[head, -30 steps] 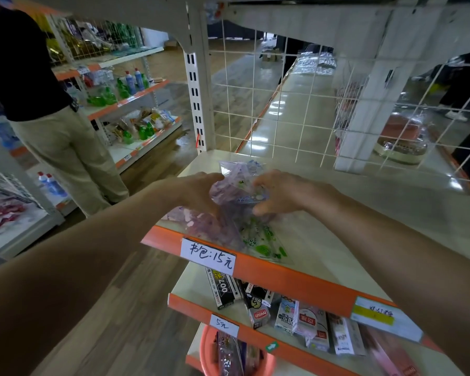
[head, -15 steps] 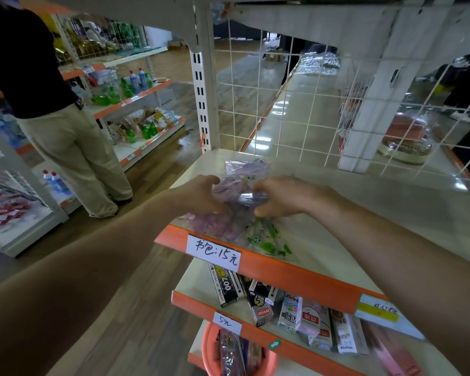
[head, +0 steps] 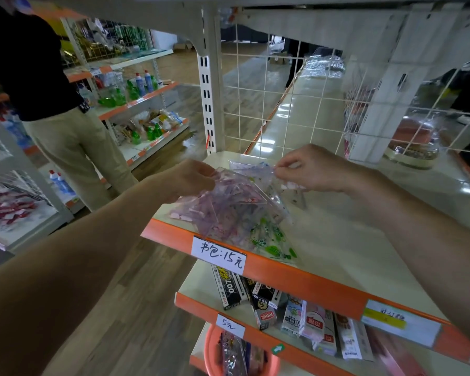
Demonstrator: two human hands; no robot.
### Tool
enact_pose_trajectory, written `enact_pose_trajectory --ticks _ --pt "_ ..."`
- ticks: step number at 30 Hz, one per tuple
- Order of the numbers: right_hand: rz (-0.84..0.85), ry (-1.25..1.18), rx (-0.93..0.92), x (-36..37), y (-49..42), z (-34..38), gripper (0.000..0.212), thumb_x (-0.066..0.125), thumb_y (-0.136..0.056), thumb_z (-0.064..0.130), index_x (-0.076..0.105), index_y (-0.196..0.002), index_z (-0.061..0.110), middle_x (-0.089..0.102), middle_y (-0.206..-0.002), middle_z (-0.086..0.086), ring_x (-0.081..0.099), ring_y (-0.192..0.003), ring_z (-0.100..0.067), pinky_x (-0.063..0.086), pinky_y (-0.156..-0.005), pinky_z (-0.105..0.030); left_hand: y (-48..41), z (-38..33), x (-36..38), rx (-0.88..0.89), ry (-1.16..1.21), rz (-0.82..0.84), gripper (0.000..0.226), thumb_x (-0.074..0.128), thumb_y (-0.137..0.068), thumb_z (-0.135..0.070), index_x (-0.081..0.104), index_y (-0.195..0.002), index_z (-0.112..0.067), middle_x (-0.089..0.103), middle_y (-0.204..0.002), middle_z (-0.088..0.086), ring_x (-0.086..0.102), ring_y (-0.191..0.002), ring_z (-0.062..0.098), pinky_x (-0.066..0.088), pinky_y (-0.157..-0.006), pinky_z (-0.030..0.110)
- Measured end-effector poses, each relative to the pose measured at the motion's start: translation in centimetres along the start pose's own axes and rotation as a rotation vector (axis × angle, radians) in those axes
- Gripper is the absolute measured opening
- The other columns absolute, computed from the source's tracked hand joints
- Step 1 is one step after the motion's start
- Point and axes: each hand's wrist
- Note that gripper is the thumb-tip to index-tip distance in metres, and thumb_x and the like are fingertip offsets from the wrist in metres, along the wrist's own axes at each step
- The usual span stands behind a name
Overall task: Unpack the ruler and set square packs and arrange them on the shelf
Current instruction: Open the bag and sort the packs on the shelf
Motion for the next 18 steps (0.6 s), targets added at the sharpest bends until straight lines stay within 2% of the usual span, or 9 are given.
enact_pose_trajectory --ticks 2,5,7,9,11,13,15,18 --pt "0.01 -0.11 0.016 -0.9 0.4 -0.4 0.023 0.06 -0.092 0.03 0.072 -0.104 0.014 0.07 -0.099 -0.002 0.066 -0.089 -0.019 0.056 -0.077 -0.034 -0.1 -0.1 0.1 -0.004 0.024 0.015 0.033 0.06 -0.086 -0.002 0.064 -0.118 -0.009 0.064 -0.11 0.007 0.056 -0.084 0.014 0.044 -0.07 0.019" --pt "0.022 -0.128 0.022 -1.7 0.7 -1.1 0.025 0.06 -0.093 0.029 0.072 -0.109 0.015 0.068 -0.106 0.0 0.061 -0.088 -0.01 0.047 -0.071 -0.022 -0.2 -0.1 0.4 -0.005 0.053 0.086 0.035 0.063 -0.087 -0.007 0.062 -0.121 -0.011 0.06 -0.123 0.004 0.058 -0.107 0.019 0.046 -0.084 0.024" --pt "0.017 -0.136 0.04 -1.9 0.8 -1.3 0.025 0.06 -0.093 0.028 0.072 -0.109 0.013 0.07 -0.101 -0.006 0.058 -0.078 -0.009 0.042 -0.065 -0.02 -0.4 -0.1 0.3 -0.002 0.039 0.092 0.033 0.065 -0.087 -0.012 0.063 -0.12 -0.015 0.06 -0.124 0.003 0.057 -0.108 0.019 0.045 -0.085 0.025" --pt "0.001 -0.149 0.036 -2.0 0.9 -1.3 0.025 0.059 -0.094 0.026 0.071 -0.11 0.011 0.07 -0.107 -0.011 0.061 -0.085 -0.013 0.041 -0.065 -0.019 -0.6 -0.5 0.4 0.013 0.004 0.067 0.032 0.067 -0.086 -0.017 0.065 -0.119 -0.021 0.06 -0.124 0.0 0.055 -0.111 0.018 0.041 -0.094 0.027" --pt "-0.02 -0.153 0.015 -1.9 0.9 -1.2 0.025 0.057 -0.094 0.025 0.071 -0.111 0.012 0.069 -0.109 -0.008 0.06 -0.085 -0.011 0.04 -0.064 -0.016 -0.8 -1.2 0.5 0.043 0.025 0.036 0.03 0.067 -0.086 -0.018 0.066 -0.116 -0.022 0.061 -0.124 0.001 0.054 -0.115 0.018 0.038 -0.101 0.029" --pt "-0.045 -0.137 -0.014 -1.7 0.9 -1.0 0.025 0.057 -0.095 0.024 0.07 -0.112 0.012 0.068 -0.108 0.0 0.057 -0.082 -0.004 0.039 -0.062 -0.01 -0.6 -2.0 0.8 0.068 0.055 0.029 0.028 0.067 -0.087 -0.019 0.066 -0.115 -0.023 0.062 -0.123 0.001 0.055 -0.112 0.016 0.039 -0.095 0.026" --pt "-0.088 -0.092 -0.037 -1.5 0.7 -0.8 0.025 0.057 -0.095 0.025 0.071 -0.11 0.012 0.068 -0.11 0.002 0.06 -0.091 -0.009 0.044 -0.07 -0.015 -0.3 -2.6 1.0 0.091 -0.04 0.051 0.035 0.067 -0.087 -0.024 0.062 -0.122 -0.023 0.058 -0.13 0.001 0.052 -0.112 0.013 0.036 -0.092 0.022" --pt "-0.084 0.078 -0.037 -0.7 0.3 -0.5 0.03 0.054 -0.095 0.028 0.071 -0.102 0.004 0.07 -0.105 -0.012 0.065 -0.09 -0.026 0.05 -0.081 -0.032 0.2 -2.4 1.6 0.059 -0.321 0.164 0.073 0.072 -0.08 -0.039 0.038 -0.144 -0.026 0.036 -0.15 0.0 0.039 -0.133 0.019 0.031 -0.1 0.027"
Point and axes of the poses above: each hand's wrist, its own y-axis away from the middle knuckle, its own x-axis out of the palm, z = x × y
